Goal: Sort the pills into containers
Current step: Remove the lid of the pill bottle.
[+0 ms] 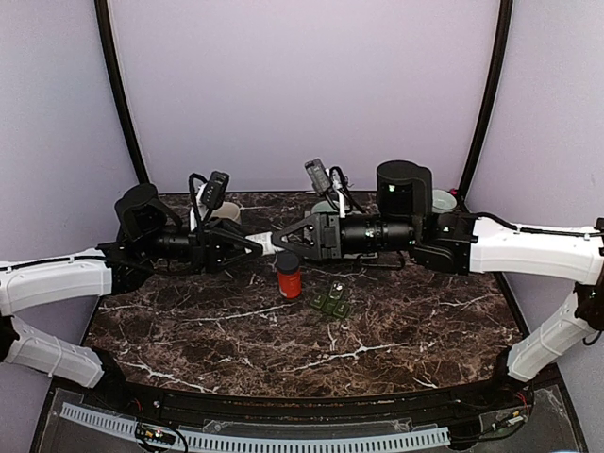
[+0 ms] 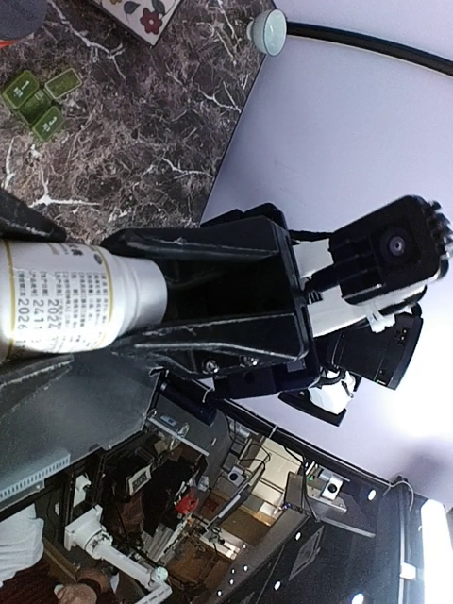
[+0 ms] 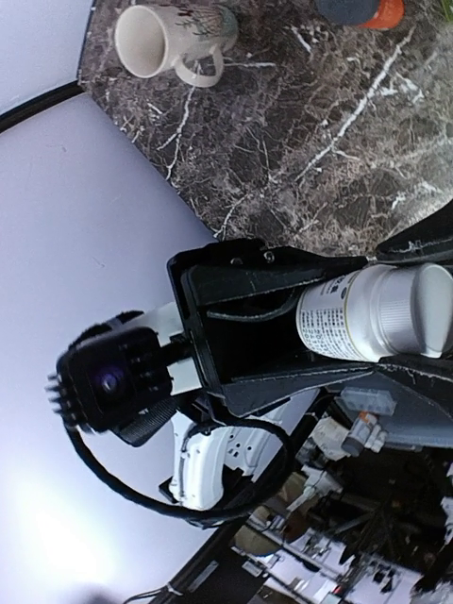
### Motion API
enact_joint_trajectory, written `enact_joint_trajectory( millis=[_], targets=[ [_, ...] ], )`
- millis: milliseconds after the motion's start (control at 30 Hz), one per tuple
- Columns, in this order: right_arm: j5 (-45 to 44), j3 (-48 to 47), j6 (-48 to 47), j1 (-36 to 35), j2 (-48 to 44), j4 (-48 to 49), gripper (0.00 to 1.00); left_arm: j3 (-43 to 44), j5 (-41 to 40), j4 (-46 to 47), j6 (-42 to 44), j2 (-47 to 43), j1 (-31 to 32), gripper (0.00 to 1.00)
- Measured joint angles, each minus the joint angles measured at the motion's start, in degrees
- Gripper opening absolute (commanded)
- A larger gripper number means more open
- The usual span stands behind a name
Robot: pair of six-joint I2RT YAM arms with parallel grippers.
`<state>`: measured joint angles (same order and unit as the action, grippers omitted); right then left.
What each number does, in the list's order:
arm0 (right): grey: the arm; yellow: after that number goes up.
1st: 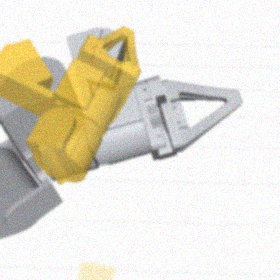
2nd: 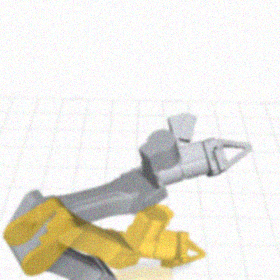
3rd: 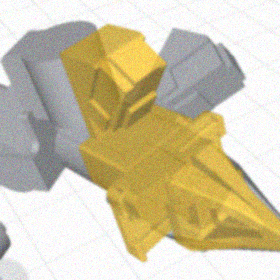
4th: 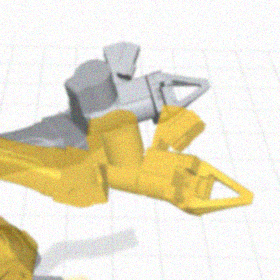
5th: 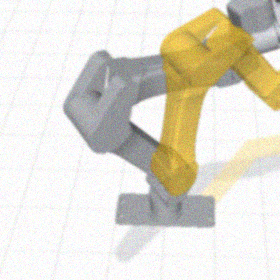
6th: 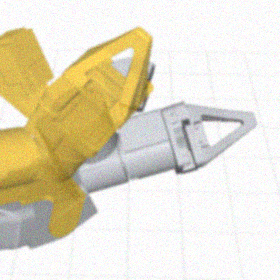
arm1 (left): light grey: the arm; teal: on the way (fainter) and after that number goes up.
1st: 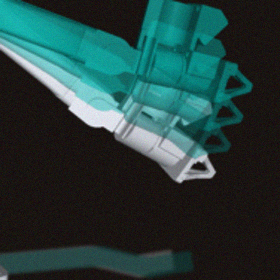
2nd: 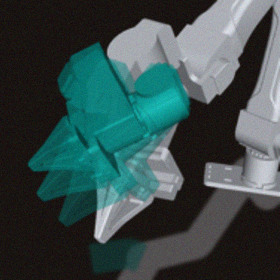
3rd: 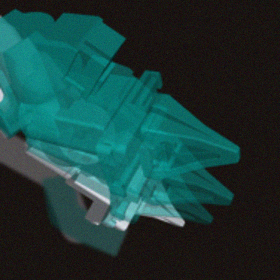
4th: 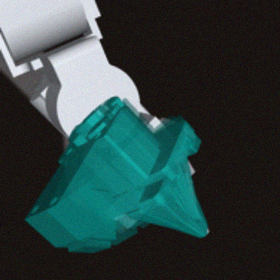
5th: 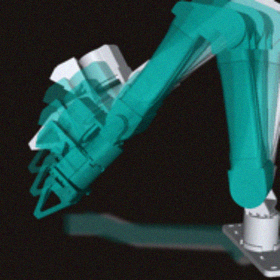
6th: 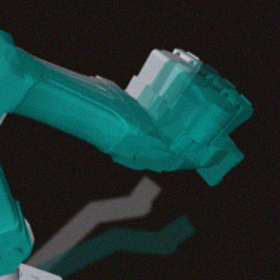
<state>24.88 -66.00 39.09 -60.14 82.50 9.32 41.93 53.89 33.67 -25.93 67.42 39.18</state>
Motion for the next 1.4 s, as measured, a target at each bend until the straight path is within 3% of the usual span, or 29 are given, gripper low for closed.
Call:
enact_joint_trajectory(
  millis=[367, 500, 700, 833, 1267, 1400],
  targets=[
    [-0.2, 0.5, -23.1, 0.0, -2.0, -1.4, 0.0, 0.0, 6.9, 15.9, -21.5, 6.9, -0.9, 0.0],
    [-1.8, 0.5, -28.1, -0.7, -2.6, -1.7, 0.0, 0.0, 9.5, 25.2, -31.6, 10.5, -1.3, 0.0],
    [-8.8, -1.1, -34.8, -3.8, -3.6, -4.2, 0.01, 1.2, 13.9, 46.9, -50.4, 18.3, -2.1, 0.0],
    [-12.5, -1.4, -37.8, -5.8, -4.2, -4.1, 0.03, 2.0, 14.7, 52.0, -55.2, 19.5, -2.1, 0.0],
    [-17.2, -1.2, -42.1, -7.9, -4.3, -5.2, 0.58, 2.0, 14.4, 43.5, -48.1, 15.1, -1.6, 0.0],
    [-17.1, -1.1, -41.6, -7.9, -4.3, -6.4, 0.64, 2.0, 14.0, 42.3, -46.1, 14.5, -1.5, 0.0]
  ],
)
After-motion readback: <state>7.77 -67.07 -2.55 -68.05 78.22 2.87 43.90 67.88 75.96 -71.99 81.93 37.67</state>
